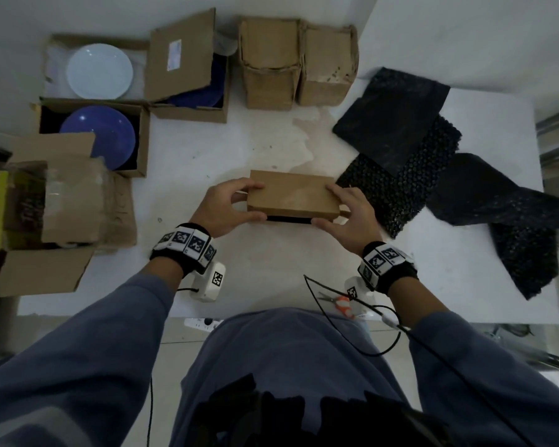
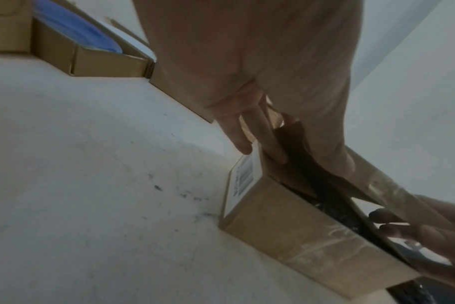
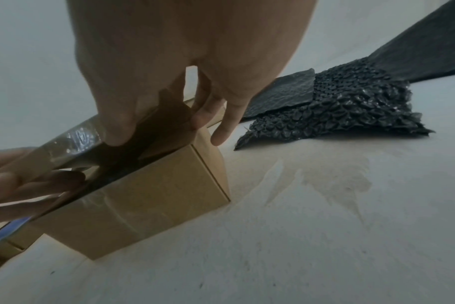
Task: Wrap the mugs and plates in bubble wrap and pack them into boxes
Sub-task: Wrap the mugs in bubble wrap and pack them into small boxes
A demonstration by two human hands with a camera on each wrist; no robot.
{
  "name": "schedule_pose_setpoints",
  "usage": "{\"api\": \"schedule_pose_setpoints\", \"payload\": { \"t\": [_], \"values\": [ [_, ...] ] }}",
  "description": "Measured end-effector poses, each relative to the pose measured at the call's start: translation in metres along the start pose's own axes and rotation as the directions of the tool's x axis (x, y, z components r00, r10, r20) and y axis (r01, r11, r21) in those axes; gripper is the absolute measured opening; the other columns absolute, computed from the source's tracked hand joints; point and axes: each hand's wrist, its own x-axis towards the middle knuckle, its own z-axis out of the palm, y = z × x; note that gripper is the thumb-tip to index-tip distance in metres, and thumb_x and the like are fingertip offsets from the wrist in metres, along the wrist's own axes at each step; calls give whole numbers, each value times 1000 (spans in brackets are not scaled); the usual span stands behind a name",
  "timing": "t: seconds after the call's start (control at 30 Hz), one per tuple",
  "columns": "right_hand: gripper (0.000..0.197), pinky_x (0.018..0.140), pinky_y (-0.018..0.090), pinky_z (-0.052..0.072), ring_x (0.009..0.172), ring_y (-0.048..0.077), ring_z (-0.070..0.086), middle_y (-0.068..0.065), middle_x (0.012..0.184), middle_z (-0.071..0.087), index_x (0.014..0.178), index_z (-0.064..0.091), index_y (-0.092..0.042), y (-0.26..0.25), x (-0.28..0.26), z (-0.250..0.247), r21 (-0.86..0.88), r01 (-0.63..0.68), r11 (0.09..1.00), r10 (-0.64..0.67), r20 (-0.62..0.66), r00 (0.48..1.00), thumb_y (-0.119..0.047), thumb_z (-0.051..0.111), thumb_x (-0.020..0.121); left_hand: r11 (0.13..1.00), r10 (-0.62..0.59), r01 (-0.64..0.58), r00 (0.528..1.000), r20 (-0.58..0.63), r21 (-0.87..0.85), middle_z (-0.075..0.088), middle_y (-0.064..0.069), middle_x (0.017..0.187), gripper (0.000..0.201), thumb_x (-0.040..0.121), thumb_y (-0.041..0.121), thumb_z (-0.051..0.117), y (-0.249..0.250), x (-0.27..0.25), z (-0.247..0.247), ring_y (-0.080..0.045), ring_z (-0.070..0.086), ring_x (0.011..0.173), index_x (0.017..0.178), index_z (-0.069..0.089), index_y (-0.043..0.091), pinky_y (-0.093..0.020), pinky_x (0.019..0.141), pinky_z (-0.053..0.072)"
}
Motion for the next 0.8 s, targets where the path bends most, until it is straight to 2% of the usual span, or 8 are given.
{"api": "schedule_pose_setpoints", "payload": {
  "t": [0.07, 0.13, 0.2, 0.3, 0.47, 0.6, 0.67, 0.8],
  "values": [
    [76, 85, 10, 48, 105, 10, 52, 2, 118, 47, 139, 53, -19, 2, -1, 1, -9, 1, 1000, -2, -15, 1000, -33, 86, 73, 991, 60, -56, 998, -29, 121, 61, 2, 115, 61, 66, 25, 90, -1, -1, 1, -11, 64, 101, 122, 65, 22, -25, 90, 54],
    [75, 86, 20, 52, 102, 12, 54, 1, 117, 46, 137, 54, -20, 3, -1, 2, -27, 1, 1000, -2, -15, 1000, -32, 87, 71, 973, 101, -89, 994, -44, 214, 58, 3, 110, 61, 64, 30, 90, -3, -2, 2, -9, 62, 91, 120, 65, 23, -21, 83, 54],
    [75, 86, 26, 53, 101, 13, 53, 0, 116, 44, 136, 53, -21, 3, -1, 5, -48, -12, 999, 12, -14, 1000, -30, 88, 70, 960, 129, -108, 989, -66, 257, 54, 2, 110, 62, 63, 30, 91, -5, -3, 4, -9, 61, 85, 118, 65, 21, -20, 80, 53],
    [74, 87, 27, 53, 101, 14, 51, 1, 116, 43, 134, 53, -21, 1, -1, 9, -55, -35, 998, 33, -28, 999, -25, 89, 69, 950, 157, -121, 982, -104, 288, 53, 2, 108, 61, 62, 26, 92, -8, -5, 8, -11, 61, 80, 117, 66, 18, -20, 79, 54],
    [71, 86, 30, 54, 100, 14, 51, 1, 115, 43, 129, 54, -18, 3, -2, 13, -44, -34, 998, 32, -50, 998, -24, 89, 68, 953, 159, -118, 979, -127, 279, 54, 1, 105, 59, 60, 20, 93, -12, -4, 11, -12, 60, 79, 113, 68, 15, -21, 79, 55],
    [63, 83, 23, 52, 96, 9, 50, -3, 114, 42, 126, 55, -19, 6, -7, 11, -85, 0, 996, -4, -50, 999, -34, 85, 73, 981, 74, -52, 991, -109, 189, 54, -5, 108, 59, 55, 16, 95, -13, 2, 10, -7, 58, 74, 108, 68, 18, -12, 73, 51],
    [59, 83, 25, 52, 94, 10, 52, -4, 114, 42, 125, 55, -17, 5, -9, 11, -90, 12, 996, -17, -51, 999, -33, 83, 76, 988, 35, -21, 995, -90, 150, 53, -3, 107, 59, 55, 15, 95, -13, 4, 9, -2, 57, 71, 108, 68, 18, -11, 71, 50],
    [52, 82, 29, 53, 90, 11, 52, -3, 110, 43, 115, 57, -13, 4, -8, 13, -97, -4, 995, -2, -63, 998, -30, 84, 75, 994, 9, -4, 999, -48, 111, 54, 1, 109, 55, 66, 14, 89, -17, -1, 4, -4, 62, 77, 116, 67, 24, -21, 78, 56]
  ]
}}
